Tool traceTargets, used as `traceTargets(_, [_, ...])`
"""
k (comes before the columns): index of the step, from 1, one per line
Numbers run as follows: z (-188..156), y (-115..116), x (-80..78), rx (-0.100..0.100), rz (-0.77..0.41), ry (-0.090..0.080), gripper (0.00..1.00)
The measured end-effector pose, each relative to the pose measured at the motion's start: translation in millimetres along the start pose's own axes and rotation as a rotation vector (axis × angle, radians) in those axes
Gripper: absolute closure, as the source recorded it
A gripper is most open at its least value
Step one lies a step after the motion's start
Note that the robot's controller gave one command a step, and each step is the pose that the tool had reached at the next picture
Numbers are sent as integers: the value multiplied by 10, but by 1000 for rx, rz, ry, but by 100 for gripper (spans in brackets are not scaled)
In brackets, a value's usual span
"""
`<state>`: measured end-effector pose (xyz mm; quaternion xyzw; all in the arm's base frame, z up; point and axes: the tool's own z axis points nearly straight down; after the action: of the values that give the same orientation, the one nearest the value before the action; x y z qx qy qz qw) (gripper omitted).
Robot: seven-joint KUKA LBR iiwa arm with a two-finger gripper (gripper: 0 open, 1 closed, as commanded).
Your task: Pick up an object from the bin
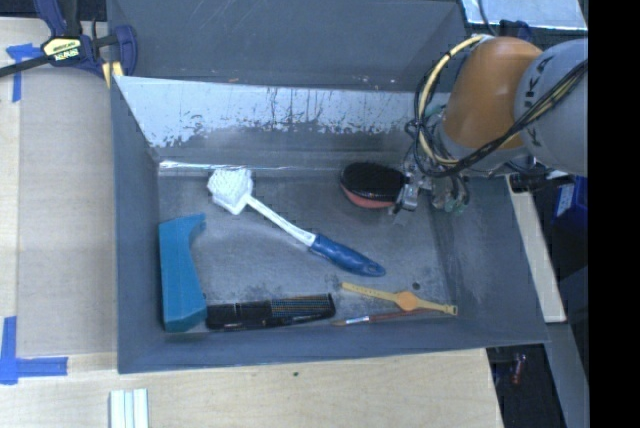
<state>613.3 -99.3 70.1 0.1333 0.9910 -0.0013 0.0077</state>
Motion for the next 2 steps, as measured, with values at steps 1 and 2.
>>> traceTargets(1, [0, 0, 0, 0, -1, 0, 100])
traceTargets(2, [-584, -6, 2, 0, -2, 4, 100])
